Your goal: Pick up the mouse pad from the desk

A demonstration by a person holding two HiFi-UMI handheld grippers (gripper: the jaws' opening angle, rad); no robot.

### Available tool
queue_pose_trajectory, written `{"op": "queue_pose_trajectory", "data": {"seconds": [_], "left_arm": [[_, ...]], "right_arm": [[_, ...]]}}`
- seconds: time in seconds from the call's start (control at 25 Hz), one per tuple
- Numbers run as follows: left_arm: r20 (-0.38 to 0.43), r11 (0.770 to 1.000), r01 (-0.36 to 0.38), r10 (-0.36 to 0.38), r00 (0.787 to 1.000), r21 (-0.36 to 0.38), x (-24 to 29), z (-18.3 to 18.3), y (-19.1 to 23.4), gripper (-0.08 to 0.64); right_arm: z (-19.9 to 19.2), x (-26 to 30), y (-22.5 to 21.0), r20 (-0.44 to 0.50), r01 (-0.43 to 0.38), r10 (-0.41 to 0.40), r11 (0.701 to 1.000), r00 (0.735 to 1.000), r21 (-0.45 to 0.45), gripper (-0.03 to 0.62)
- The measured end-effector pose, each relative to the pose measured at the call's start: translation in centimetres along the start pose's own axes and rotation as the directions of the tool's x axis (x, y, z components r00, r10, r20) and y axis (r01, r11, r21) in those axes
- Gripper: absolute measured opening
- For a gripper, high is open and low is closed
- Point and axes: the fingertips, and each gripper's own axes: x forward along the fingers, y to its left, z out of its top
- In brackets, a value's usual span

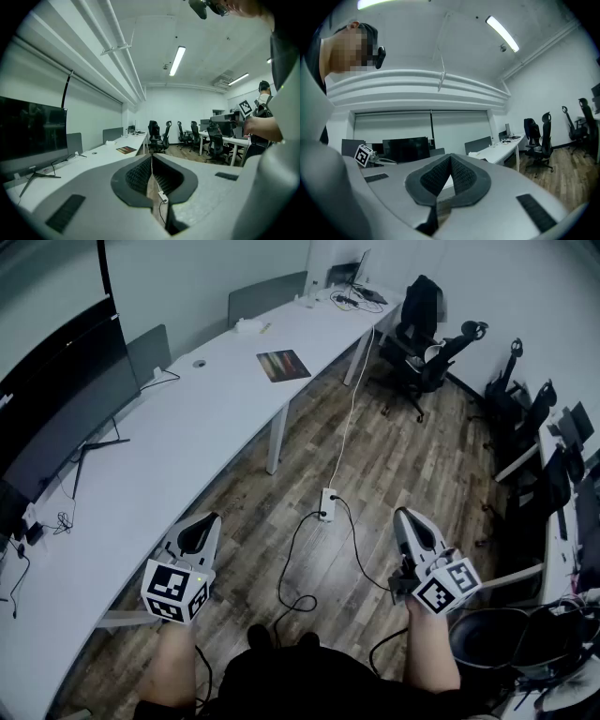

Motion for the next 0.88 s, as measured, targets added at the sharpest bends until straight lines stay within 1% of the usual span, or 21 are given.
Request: {"op": "queue_pose_trajectory", "data": {"seconds": [0.24,0.48,0.64,0.72,0.84,0.88], "left_arm": [[0.022,1.000,0.002,-0.001,1.000,-0.030,-0.4,1.0,-3.7,0.008],[0.005,0.999,0.040,-0.040,0.999,-0.011,0.4,1.3,-8.6,0.008],[0.000,0.999,0.053,-0.053,0.999,-0.002,0.9,1.7,-11.4,0.008],[-0.005,0.998,0.053,-0.053,0.999,0.026,1.3,2.1,-12.9,0.008],[-0.023,0.993,0.052,-0.049,0.999,0.106,2.1,2.8,-15.6,0.008],[-0.026,0.991,0.057,-0.054,0.998,0.118,2.3,3.0,-16.5,0.008]], "right_arm": [[-0.3,-5.0,-1.6,-0.009,0.011,-0.011,1.000,1.000,0.007,0.005],[-1.1,-8.7,-3.2,-0.012,0.016,-0.015,0.999,1.000,0.034,0.004],[-0.8,-10.7,-4.1,-0.005,0.025,-0.025,1.000,1.000,0.005,0.005],[-0.7,-11.8,-4.7,-0.005,0.028,-0.028,1.000,1.000,-0.012,0.003],[-0.7,-13.4,-5.6,-0.006,0.004,-0.004,1.000,1.000,-0.010,0.005],[-0.8,-14.1,-6.0,-0.004,-0.003,0.003,1.000,1.000,-0.008,0.005]]}}
